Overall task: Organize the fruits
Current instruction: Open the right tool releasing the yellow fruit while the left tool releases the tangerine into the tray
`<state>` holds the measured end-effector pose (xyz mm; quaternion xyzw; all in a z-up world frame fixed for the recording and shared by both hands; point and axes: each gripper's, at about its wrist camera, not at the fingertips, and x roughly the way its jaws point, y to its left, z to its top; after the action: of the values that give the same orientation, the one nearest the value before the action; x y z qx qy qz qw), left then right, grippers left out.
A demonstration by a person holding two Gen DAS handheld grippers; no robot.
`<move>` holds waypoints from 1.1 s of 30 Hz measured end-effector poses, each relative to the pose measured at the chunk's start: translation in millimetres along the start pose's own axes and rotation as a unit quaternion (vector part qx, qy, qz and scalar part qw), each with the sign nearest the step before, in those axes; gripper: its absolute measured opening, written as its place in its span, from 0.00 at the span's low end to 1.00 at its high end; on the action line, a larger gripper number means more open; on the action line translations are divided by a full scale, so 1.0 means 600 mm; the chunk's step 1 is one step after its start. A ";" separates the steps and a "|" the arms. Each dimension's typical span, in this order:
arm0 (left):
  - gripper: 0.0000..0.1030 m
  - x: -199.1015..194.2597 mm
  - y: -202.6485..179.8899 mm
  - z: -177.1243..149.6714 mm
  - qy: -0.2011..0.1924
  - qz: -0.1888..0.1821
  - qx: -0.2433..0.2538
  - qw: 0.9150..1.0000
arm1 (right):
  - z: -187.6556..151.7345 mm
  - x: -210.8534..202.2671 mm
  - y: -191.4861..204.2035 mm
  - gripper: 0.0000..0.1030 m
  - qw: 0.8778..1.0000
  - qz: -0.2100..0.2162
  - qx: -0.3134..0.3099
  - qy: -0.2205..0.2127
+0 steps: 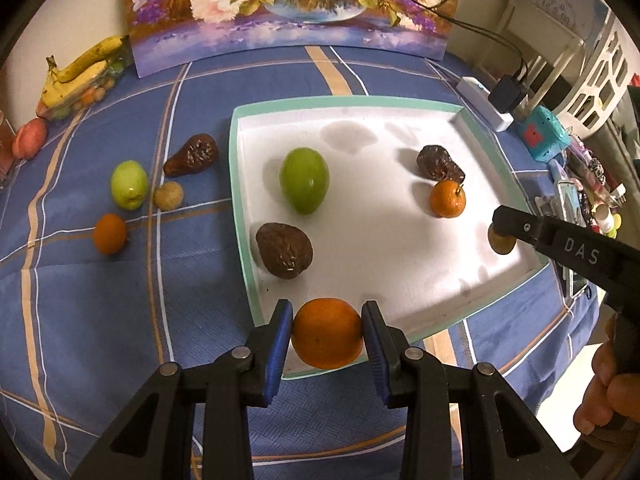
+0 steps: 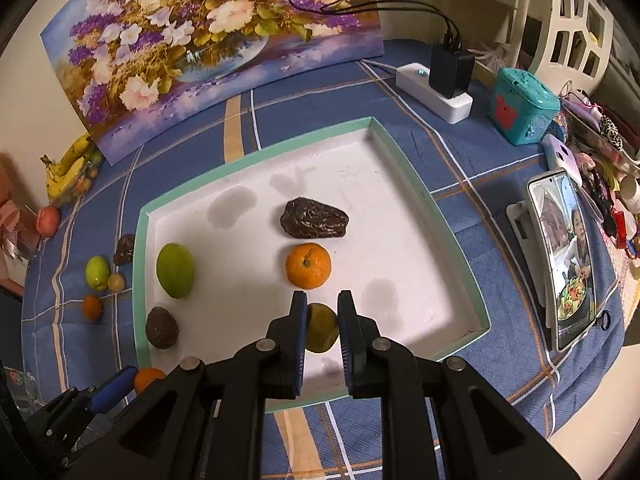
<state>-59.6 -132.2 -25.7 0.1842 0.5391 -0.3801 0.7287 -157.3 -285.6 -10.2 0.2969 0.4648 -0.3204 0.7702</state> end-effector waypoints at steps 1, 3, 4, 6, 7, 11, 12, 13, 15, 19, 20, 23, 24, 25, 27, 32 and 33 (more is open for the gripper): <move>0.37 0.002 0.000 -0.001 0.002 0.000 0.000 1.000 | -0.001 0.004 0.000 0.15 1.000 -0.001 -0.001 0.004; 0.37 0.008 -0.001 -0.002 0.008 0.000 0.001 1.000 | -0.004 0.013 0.000 0.15 1.000 -0.005 -0.003 0.014; 0.37 0.012 -0.001 -0.003 0.012 0.001 0.002 1.000 | -0.006 0.019 0.001 0.15 1.000 -0.008 -0.005 0.021; 0.37 0.016 -0.002 -0.003 0.014 0.003 0.003 1.000 | -0.010 0.031 0.003 0.15 0.999 -0.010 -0.009 0.033; 0.37 0.018 -0.002 -0.003 0.015 0.005 0.004 1.000 | -0.012 0.037 0.004 0.15 0.999 -0.011 -0.010 0.040; 0.37 0.028 -0.001 -0.003 0.023 0.011 0.004 1.000 | -0.018 0.055 0.008 0.15 0.998 -0.017 -0.016 0.060; 0.37 0.031 -0.001 -0.003 0.025 0.012 0.004 1.000 | -0.020 0.060 0.008 0.15 0.998 -0.018 -0.018 0.064; 0.37 0.035 0.000 -0.004 0.028 0.013 0.003 1.000 | -0.021 0.065 0.009 0.15 0.997 -0.020 -0.019 0.070; 0.37 0.040 0.002 -0.004 0.031 0.014 0.000 0.999 | -0.025 0.074 0.010 0.15 0.996 -0.023 -0.022 0.078; 0.37 0.039 0.005 -0.004 0.031 0.012 -0.002 0.999 | -0.031 0.084 0.008 0.15 0.996 -0.021 -0.022 0.087; 0.37 0.039 0.004 -0.004 0.032 0.012 0.000 0.999 | -0.030 0.084 0.008 0.15 0.996 -0.022 -0.023 0.087; 0.37 0.038 0.003 -0.004 0.032 0.014 0.001 0.999 | -0.029 0.083 0.008 0.15 0.996 -0.020 -0.022 0.086; 0.37 0.038 0.003 -0.003 0.032 0.013 0.001 0.999 | -0.028 0.082 0.008 0.15 0.996 -0.019 -0.022 0.085; 0.38 0.038 0.002 -0.002 0.033 0.013 0.001 0.999 | -0.028 0.081 0.008 0.15 0.996 -0.018 -0.021 0.083; 0.39 0.036 0.003 -0.001 0.032 0.011 -0.002 0.999 | -0.026 0.077 0.007 0.15 0.997 -0.016 -0.020 0.078; 0.45 0.020 0.005 0.005 0.019 0.003 -0.002 1.000 | -0.024 0.063 0.008 0.15 0.997 -0.016 -0.023 0.067; 0.45 0.016 0.005 0.006 0.015 0.004 -0.001 1.000 | -0.023 0.061 0.008 0.15 0.997 -0.016 -0.023 0.065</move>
<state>-53.9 -135.9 -33.7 0.1913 0.5498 -0.3738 0.7221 -147.5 -279.9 -48.3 0.2920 0.5261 -0.3015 0.7396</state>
